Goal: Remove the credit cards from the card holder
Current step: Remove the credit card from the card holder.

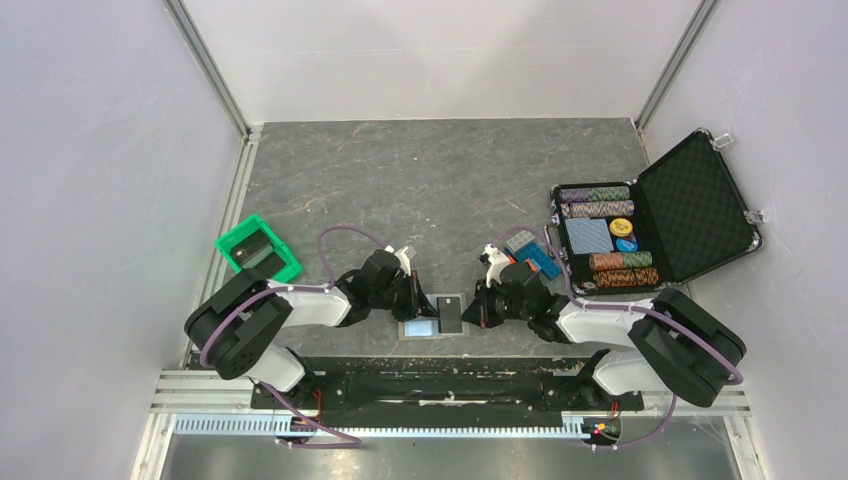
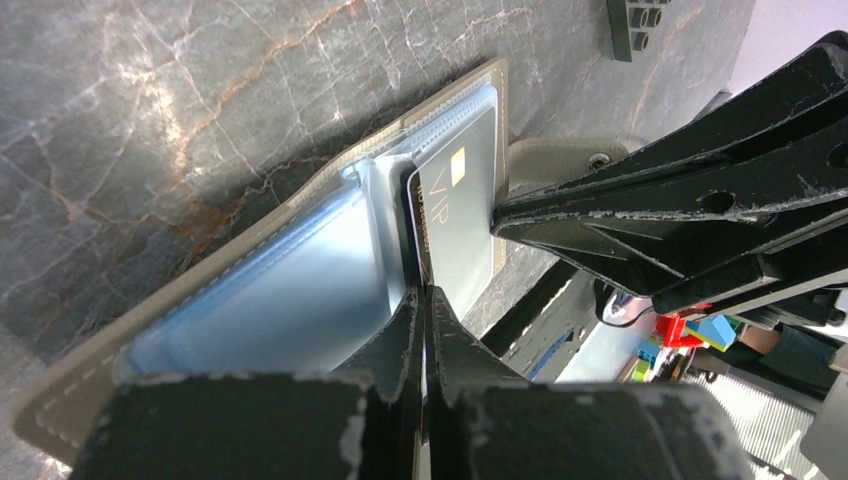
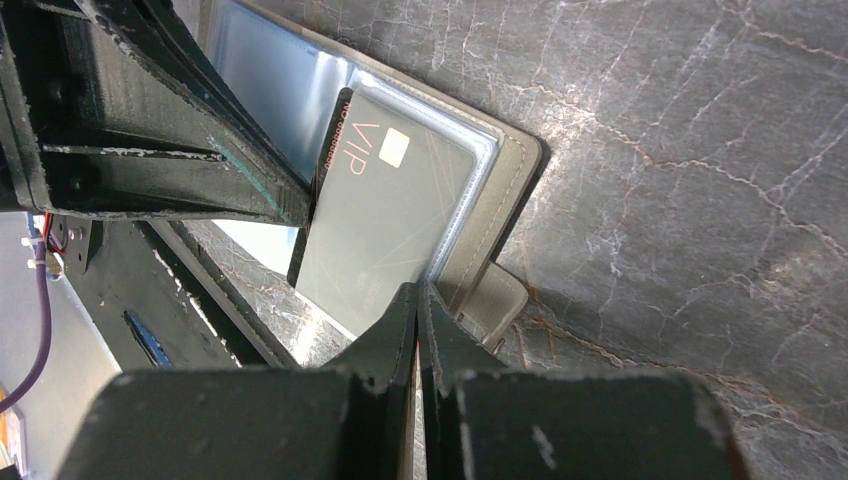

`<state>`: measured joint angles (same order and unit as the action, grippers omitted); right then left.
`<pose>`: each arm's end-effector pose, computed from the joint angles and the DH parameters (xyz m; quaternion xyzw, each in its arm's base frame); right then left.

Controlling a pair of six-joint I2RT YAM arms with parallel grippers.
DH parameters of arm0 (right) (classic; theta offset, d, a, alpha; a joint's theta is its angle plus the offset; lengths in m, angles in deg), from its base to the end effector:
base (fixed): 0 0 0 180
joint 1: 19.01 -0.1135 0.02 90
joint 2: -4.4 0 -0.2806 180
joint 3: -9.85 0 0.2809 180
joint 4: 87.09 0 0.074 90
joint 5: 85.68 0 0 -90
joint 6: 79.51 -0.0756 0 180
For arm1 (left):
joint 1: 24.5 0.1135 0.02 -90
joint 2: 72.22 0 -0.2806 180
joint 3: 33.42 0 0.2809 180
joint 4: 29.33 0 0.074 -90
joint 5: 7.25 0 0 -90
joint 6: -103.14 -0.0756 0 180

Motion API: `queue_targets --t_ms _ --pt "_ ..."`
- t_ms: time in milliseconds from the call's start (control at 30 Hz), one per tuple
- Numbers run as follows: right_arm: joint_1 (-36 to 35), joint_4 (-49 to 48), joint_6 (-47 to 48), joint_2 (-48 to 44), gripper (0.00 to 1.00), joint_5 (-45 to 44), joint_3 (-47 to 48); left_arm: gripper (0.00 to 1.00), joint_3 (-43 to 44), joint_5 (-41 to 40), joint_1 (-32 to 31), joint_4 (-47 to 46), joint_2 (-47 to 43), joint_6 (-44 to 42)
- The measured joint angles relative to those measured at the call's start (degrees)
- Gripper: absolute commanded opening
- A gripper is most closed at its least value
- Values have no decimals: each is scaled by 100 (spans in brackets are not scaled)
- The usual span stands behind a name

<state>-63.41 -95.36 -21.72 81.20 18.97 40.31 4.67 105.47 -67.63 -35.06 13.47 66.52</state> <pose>0.1765 0.1996 0.0927 -0.1502 0.8808 0.3591 0.2697 0.1956 -0.2232 0.0899 0.0000 0.8988 -0.4180 0.1320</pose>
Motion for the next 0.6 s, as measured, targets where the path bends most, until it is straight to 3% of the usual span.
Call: queue_targets --t_ms 600 --pt "-11 -96 -39 -177 0 -125 -190 2 437 -369 0 1709 -789 -92"
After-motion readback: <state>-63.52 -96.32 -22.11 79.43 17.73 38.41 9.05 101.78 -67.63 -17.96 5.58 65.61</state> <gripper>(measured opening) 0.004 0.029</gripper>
